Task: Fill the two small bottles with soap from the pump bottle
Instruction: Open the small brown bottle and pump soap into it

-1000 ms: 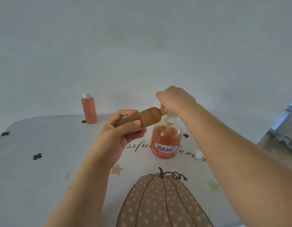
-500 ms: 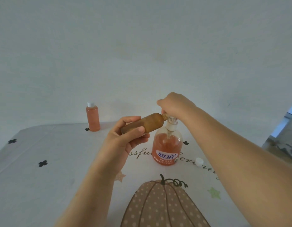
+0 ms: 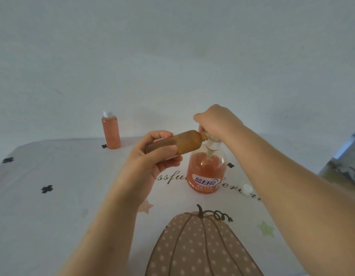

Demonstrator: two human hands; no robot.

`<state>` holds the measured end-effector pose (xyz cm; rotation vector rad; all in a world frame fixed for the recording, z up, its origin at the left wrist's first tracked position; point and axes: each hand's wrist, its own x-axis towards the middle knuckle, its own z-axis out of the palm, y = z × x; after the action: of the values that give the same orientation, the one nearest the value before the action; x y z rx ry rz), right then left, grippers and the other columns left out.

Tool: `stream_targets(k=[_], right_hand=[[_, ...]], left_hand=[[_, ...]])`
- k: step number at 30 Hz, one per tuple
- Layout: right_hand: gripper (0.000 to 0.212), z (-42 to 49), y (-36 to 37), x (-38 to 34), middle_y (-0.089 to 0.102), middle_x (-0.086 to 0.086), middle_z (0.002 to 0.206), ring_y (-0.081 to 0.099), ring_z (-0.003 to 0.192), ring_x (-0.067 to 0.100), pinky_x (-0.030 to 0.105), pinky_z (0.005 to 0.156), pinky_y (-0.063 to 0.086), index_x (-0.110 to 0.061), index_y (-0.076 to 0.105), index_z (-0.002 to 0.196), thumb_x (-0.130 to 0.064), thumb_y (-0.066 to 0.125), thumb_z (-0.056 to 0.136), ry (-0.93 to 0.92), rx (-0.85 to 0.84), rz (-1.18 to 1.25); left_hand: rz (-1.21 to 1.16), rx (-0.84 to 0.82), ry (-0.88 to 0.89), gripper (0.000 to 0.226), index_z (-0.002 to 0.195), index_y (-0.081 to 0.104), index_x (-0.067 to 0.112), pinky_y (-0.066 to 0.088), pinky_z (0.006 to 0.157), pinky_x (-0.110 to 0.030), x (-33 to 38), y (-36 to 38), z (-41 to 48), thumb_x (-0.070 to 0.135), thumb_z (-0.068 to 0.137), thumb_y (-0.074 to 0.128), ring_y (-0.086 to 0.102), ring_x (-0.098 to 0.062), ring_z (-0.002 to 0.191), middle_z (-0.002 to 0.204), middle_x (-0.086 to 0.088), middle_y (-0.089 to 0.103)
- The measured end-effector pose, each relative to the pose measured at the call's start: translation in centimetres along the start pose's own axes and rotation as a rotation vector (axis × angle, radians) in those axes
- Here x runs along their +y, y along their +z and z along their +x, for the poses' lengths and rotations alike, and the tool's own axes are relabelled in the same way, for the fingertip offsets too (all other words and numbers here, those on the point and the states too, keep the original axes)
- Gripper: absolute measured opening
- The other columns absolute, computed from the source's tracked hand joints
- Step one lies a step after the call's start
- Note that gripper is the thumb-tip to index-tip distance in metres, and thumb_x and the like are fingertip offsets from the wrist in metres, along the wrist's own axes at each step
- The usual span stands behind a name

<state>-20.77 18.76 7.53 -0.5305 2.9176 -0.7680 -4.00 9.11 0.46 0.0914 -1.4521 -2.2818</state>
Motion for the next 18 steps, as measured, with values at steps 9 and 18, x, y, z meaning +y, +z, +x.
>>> stream_targets(k=[9,18], right_hand=[[0.030,-0.7,-1.7,-1.0,0.070,0.003,0.076,0.058,0.060,0.021,0.025,0.057,0.039,-0.013,0.078,0.096,-0.022,0.050,0.088,0.002,0.028,-0.057],[0.028,-0.2,-1.4,-1.2,0.068,0.005,0.073,0.057,0.053,0.022,0.026,0.058,0.043,-0.011,0.079,0.099,-0.016,0.054,0.087,-0.004,0.018,-0.034]], left_hand=[[-0.059,-0.068,0.013,0.025,0.102,0.064,0.013,0.058,0.076,-0.033,0.2,0.3,-0.5,0.006,0.078,0.065,0.067,-0.029,0.078,0.094,-0.014,0.068],[-0.066,-0.090,-0.001,0.027,0.105,0.063,0.012,0.058,0.078,-0.034,0.1,0.2,-0.6,0.005,0.079,0.064,0.067,-0.030,0.081,0.096,-0.014,0.068]])
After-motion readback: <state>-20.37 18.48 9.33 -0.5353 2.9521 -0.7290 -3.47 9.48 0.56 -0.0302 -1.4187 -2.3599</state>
